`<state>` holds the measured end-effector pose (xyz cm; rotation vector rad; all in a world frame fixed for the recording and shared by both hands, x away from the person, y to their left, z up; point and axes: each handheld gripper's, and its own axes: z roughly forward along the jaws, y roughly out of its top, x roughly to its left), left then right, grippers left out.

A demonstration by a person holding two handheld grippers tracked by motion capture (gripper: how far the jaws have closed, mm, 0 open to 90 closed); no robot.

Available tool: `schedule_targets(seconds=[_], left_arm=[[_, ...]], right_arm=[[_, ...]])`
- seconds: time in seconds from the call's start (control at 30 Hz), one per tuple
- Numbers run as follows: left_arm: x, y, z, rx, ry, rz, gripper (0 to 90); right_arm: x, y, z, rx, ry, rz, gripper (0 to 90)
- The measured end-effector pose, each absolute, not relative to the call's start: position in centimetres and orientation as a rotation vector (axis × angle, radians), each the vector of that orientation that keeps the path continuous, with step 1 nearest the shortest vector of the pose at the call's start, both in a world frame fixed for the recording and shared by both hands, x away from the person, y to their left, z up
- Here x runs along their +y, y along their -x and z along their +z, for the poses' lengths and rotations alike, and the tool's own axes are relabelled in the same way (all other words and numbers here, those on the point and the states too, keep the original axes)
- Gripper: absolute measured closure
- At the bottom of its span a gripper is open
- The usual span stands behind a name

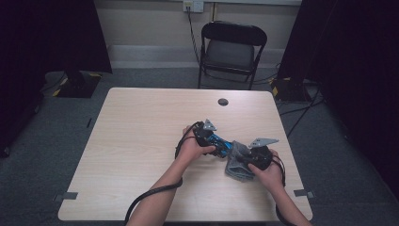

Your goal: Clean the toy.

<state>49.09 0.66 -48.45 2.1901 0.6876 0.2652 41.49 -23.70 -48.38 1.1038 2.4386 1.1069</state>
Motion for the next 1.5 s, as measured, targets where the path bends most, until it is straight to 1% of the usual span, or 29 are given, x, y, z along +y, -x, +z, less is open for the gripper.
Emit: schedule_targets(seconds=[0.67, 1.5], left_arm=[[0.7, -49.1, -48.5, 0.687, -2.186, 0.268, 6.0], [0.6, -49.1, -48.5, 0.688, -2.185, 0.269, 5.9]], right_arm=[[-22.8, -39.3, -48.6, 2.483, -1.037, 1.171, 78.3], [-21.3, -37.7, -48.5, 2.564, -0.926, 1.188, 78.2]])
